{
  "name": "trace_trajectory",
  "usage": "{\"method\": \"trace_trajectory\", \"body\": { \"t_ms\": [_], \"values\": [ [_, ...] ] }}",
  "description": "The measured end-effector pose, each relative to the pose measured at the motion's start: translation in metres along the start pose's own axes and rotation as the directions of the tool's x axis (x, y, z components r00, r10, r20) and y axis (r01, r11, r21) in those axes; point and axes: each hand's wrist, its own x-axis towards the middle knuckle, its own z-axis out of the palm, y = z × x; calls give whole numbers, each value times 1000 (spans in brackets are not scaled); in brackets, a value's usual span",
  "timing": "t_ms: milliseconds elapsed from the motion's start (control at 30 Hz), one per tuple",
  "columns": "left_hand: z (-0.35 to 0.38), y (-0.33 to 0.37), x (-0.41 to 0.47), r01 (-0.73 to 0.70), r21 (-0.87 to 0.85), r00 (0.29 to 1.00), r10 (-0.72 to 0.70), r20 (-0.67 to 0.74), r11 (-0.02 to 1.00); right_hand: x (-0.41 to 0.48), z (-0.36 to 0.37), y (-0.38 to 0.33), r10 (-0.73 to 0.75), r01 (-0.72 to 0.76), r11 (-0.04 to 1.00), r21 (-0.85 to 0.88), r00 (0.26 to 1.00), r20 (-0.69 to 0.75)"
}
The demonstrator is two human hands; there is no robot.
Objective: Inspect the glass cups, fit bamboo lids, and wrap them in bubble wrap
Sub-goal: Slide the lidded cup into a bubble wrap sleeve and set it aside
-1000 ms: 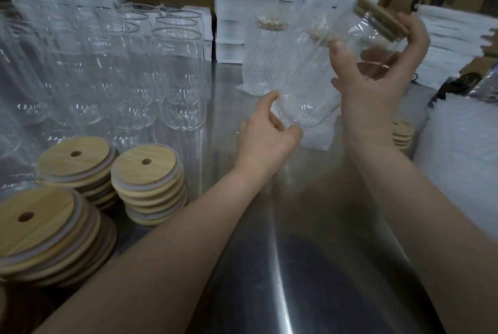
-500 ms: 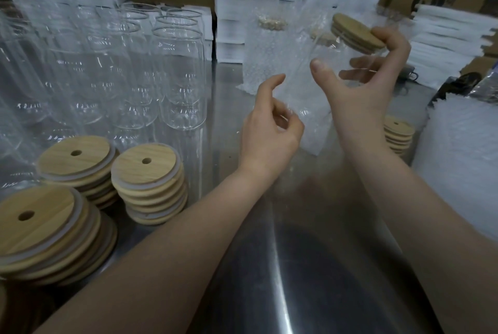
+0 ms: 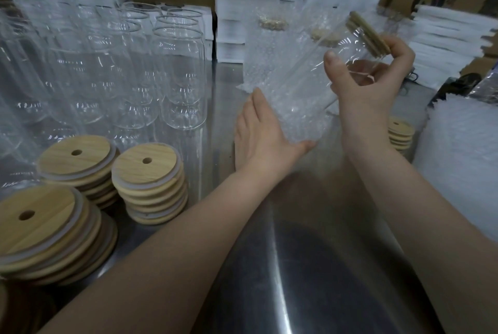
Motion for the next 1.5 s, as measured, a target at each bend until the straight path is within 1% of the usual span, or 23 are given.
{"method": "trace_trajectory", "body": {
  "t_ms": [100, 233, 333, 433, 567, 633, 700, 833, 900, 933, 1033, 1167, 1333, 1400, 1500],
  "values": [
    [-1, -4, 5, 14, -11, 999, -15, -45, 1000, -3, 1, 1, -44, 45, 999, -5, 998, 47],
    [-1, -3, 5, -28, -158, 994, 11, -107, 987, -6, 3, 0, -87, 90, 996, -26, 991, 97],
    [-3, -1, 3, -85, -269, 984, 38, -177, 959, -6, 4, -3, -100, 103, 995, -15, 985, 138],
    [-5, 1, 2, -172, -351, 965, 87, -245, 920, -7, 5, -5, -80, 78, 997, 16, 977, 198],
    [-8, 1, 1, -229, -458, 955, 107, -277, 859, -11, 7, -9, -80, 72, 997, 43, 962, 261],
    [-9, 2, 1, -241, -467, 951, 109, -291, 851, -11, 7, -10, -90, 82, 996, 42, 961, 263],
    [-10, 3, 2, -235, -434, 951, 115, -285, 870, -10, 6, -12, -108, 102, 994, 36, 967, 231],
    [-7, 5, 2, -161, -192, 974, 125, -187, 968, -5, 3, -16, -157, 151, 987, 53, 981, 117],
    [-5, 3, 2, -129, -103, 981, 112, -160, 986, -3, 1, -16, -178, 173, 982, 71, 980, 84],
    [-4, 2, 3, -125, -89, 981, 110, -161, 988, -2, 1, -16, -185, 179, 981, 78, 980, 76],
    [-6, 0, 5, -143, -149, 971, 110, -213, 978, -6, 3, -20, -224, 218, 973, 75, 970, 90],
    [-7, 0, 5, -159, -218, 962, 102, -252, 963, -12, 6, -23, -298, 300, 954, 5, 944, 141],
    [-9, 1, 5, -190, -366, 959, 93, -267, 911, -20, 9, -25, -289, 308, 950, -53, 931, 223],
    [-10, 2, 5, -175, -439, 967, 69, -246, 881, -22, 11, -26, -282, 308, 948, -75, 927, 248],
    [-11, 3, 5, -119, -501, 982, 27, -188, 857, -23, 12, -23, -258, 300, 946, -123, 926, 274]
  ]
}}
